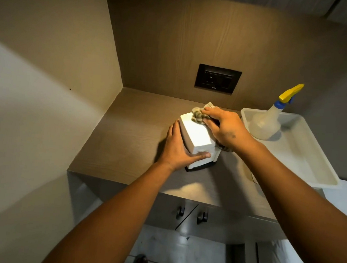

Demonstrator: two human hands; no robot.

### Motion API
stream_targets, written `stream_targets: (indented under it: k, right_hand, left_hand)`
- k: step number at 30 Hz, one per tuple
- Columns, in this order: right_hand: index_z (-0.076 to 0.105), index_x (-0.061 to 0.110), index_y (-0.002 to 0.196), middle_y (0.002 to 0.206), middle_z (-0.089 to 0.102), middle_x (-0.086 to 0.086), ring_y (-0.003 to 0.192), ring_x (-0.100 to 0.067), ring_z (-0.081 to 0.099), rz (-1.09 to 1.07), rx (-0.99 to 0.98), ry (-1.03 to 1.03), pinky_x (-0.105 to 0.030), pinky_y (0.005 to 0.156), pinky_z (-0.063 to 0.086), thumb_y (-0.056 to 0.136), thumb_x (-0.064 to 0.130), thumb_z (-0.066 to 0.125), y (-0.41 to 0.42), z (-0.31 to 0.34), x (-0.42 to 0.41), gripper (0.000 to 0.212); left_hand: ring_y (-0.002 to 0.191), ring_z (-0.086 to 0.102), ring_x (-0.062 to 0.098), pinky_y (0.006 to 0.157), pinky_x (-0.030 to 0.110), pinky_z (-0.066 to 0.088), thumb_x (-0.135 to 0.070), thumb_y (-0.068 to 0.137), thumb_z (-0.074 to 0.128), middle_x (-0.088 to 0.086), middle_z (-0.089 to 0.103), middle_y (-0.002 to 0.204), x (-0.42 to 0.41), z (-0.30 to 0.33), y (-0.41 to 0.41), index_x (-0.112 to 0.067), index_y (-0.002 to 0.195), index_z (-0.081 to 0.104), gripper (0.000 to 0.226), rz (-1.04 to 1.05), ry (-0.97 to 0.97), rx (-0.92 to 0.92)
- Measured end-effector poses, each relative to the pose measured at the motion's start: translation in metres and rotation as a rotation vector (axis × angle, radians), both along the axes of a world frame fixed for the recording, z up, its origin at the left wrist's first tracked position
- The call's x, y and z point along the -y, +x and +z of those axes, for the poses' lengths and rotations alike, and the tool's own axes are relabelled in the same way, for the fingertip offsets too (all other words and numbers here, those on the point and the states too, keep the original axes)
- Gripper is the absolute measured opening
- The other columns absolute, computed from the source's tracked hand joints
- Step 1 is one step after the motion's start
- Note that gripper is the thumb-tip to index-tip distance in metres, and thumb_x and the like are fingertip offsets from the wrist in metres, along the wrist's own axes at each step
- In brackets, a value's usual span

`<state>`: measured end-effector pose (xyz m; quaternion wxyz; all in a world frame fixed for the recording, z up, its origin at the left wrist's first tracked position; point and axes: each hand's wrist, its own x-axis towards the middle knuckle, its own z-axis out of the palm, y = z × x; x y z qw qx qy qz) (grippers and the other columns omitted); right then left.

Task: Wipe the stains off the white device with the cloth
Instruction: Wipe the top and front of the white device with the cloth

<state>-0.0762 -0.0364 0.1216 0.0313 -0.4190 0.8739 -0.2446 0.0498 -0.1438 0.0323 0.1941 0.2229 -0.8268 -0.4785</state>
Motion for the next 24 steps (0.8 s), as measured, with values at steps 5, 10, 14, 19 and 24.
stream_targets:
  k: [5,10,14,19,24]
  right_hand:
    - [0.056,0.025,0.133,0.145,0.050,-0.001,0.141,-0.024,0.032,0.148,-0.021,0.031,-0.044,0.113,0.024,0.097,0.026,0.055,0.004,0.002,0.009,0.037]
    - [0.055,0.020,0.135,0.145,0.048,-0.001,0.140,-0.017,0.032,0.319,-0.054,-0.007,-0.038,0.117,0.019,0.098,0.021,0.054,0.025,-0.001,-0.024,0.037]
    - [0.056,0.022,0.134,0.144,0.049,-0.001,0.140,-0.022,0.034,0.269,-0.044,0.017,-0.044,0.116,0.025,0.096,0.020,0.057,0.009,0.004,-0.025,0.038]
    - [0.058,0.023,0.132,0.142,0.053,-0.006,0.132,-0.029,0.044,0.195,-0.040,0.078,-0.042,0.109,0.033,0.097,0.022,0.054,0.006,0.017,0.011,0.035]
    - [0.058,0.013,0.131,0.142,0.052,-0.009,0.137,-0.024,0.039,0.373,-0.062,0.030,-0.036,0.115,0.025,0.096,0.016,0.056,0.039,0.007,0.007,0.036]
  left_hand:
    - [0.132,0.043,0.018,0.108,0.042,0.046,-0.076,0.043,0.086,0.004,0.041,0.148,0.001,0.000,0.002,-0.019,0.153,0.025,0.138,0.002,-0.019,0.002]
    - [0.141,0.039,0.021,0.112,0.044,0.044,-0.068,0.047,0.091,0.005,0.035,0.156,0.002,-0.002,0.001,-0.017,0.157,0.021,0.140,-0.006,-0.028,0.038]
    - [0.131,0.043,0.015,0.107,0.037,0.046,-0.069,0.045,0.092,0.004,0.043,0.146,0.002,0.001,0.000,-0.018,0.152,0.029,0.134,-0.008,-0.027,0.000]
    - [0.130,0.042,0.014,0.103,0.029,0.040,-0.074,0.044,0.089,0.003,0.042,0.146,0.003,-0.001,0.001,-0.020,0.151,0.026,0.135,-0.006,-0.030,0.016]
    - [0.125,0.052,0.016,0.108,0.035,0.045,-0.073,0.050,0.081,0.003,0.054,0.138,0.004,0.003,0.000,-0.021,0.139,0.041,0.111,-0.055,-0.118,0.004]
